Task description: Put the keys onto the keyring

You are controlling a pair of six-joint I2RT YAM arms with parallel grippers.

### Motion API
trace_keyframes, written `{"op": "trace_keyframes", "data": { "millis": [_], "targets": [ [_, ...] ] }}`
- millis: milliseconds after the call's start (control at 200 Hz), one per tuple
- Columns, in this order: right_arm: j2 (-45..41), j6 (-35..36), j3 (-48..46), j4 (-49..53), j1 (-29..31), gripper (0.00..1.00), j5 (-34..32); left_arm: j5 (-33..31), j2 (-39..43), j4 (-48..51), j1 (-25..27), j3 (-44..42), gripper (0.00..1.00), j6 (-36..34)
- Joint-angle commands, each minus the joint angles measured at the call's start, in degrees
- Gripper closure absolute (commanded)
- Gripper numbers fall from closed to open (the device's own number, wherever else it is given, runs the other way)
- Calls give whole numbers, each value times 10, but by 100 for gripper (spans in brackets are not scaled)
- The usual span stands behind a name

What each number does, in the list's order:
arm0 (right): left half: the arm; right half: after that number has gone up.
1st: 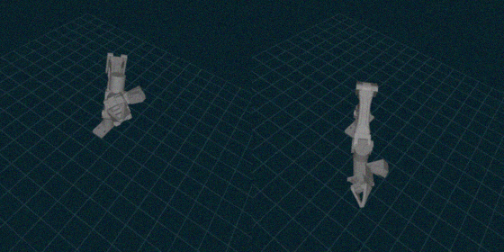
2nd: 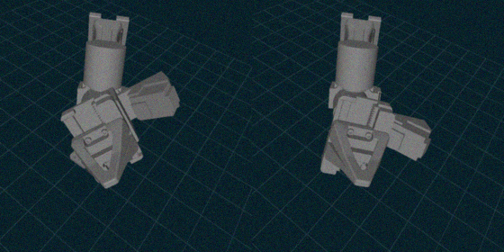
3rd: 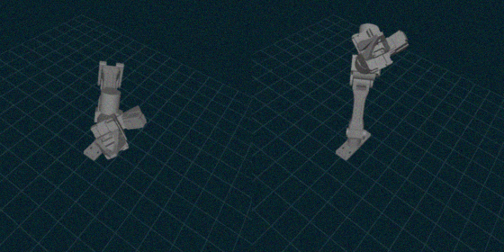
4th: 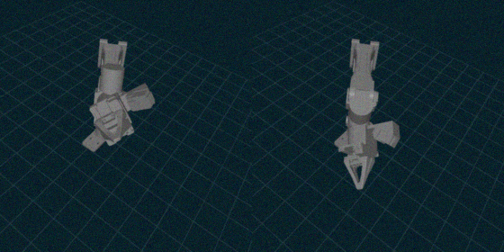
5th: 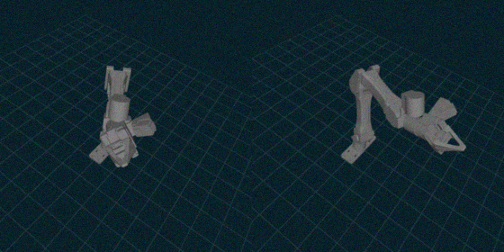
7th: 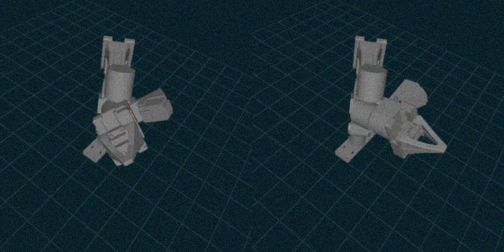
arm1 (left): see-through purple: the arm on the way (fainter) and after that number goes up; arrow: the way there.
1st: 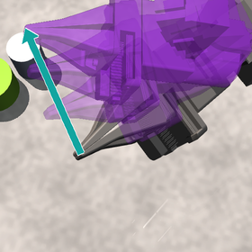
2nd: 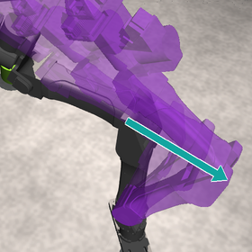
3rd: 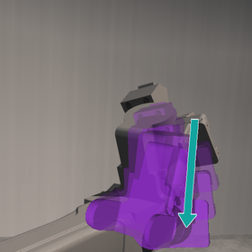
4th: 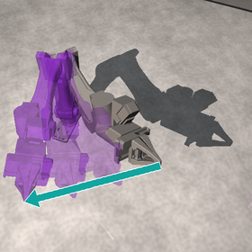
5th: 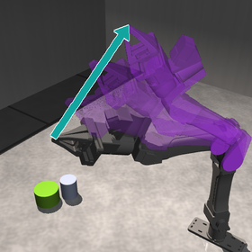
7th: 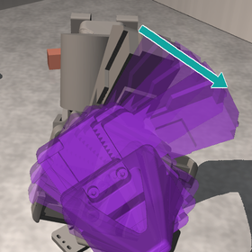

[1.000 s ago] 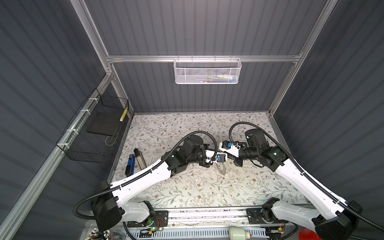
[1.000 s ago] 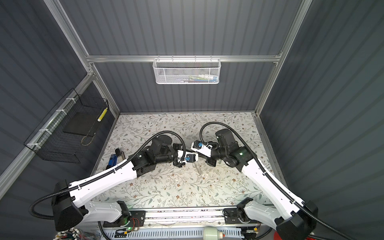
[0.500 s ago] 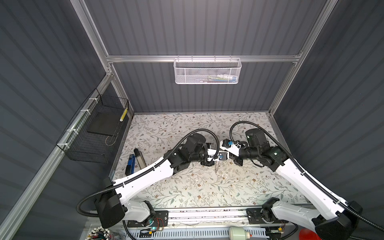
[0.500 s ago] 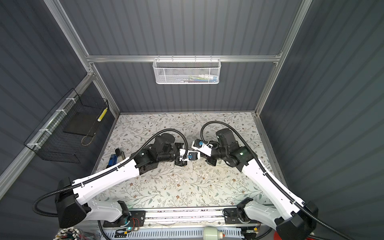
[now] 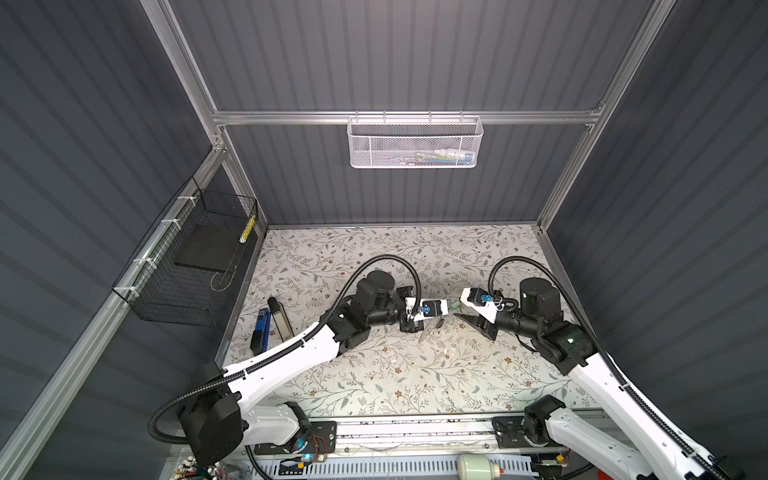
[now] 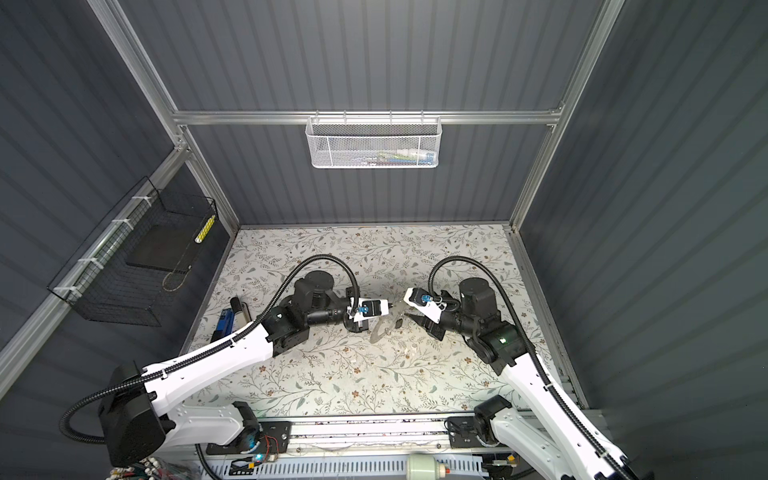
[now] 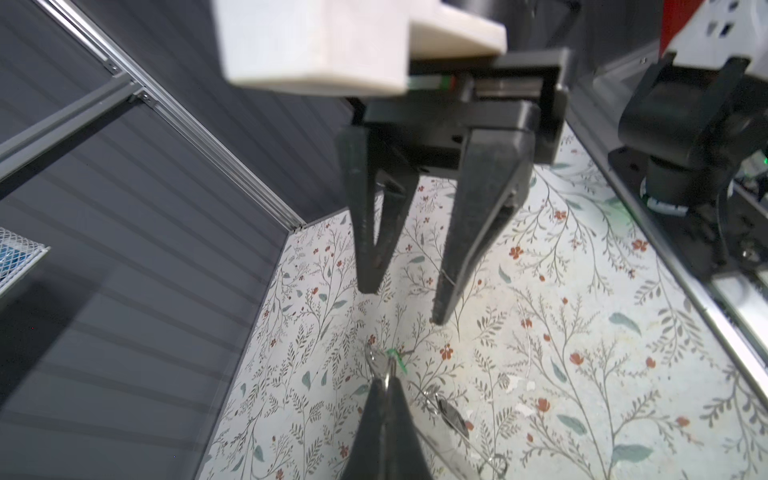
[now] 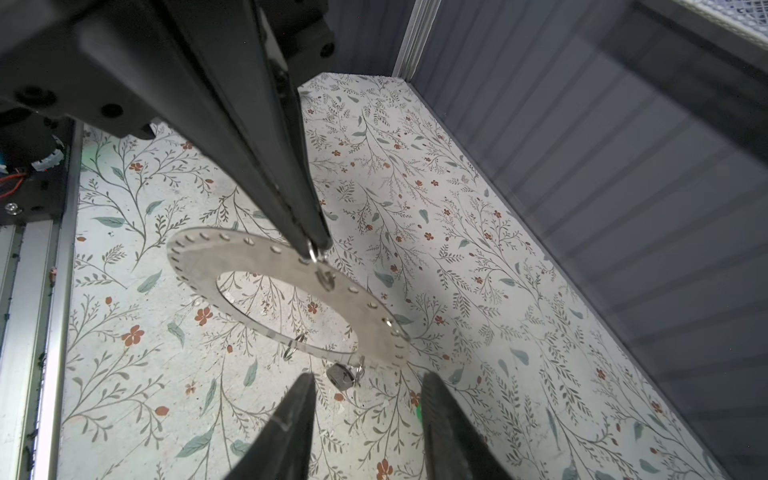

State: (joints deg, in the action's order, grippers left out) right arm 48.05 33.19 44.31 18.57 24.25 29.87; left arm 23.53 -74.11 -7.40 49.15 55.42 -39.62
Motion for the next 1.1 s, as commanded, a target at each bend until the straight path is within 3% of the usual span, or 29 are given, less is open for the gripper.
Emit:
{"op": "trace_keyframes", "data": {
  "millis": [0, 100, 1096],
  "targets": [
    [-8, -33, -2, -43, -3, 57, 41, 86, 19, -125, -30, -13, 100, 102],
    [-8, -45, 1, -55, -3, 59, 50, 109, 16, -171, -43, -26, 100, 144],
    [37, -104, 40, -175, -2, 84, 170, 172, -2, -177, -44, 0, 100, 159]
  ]
}}
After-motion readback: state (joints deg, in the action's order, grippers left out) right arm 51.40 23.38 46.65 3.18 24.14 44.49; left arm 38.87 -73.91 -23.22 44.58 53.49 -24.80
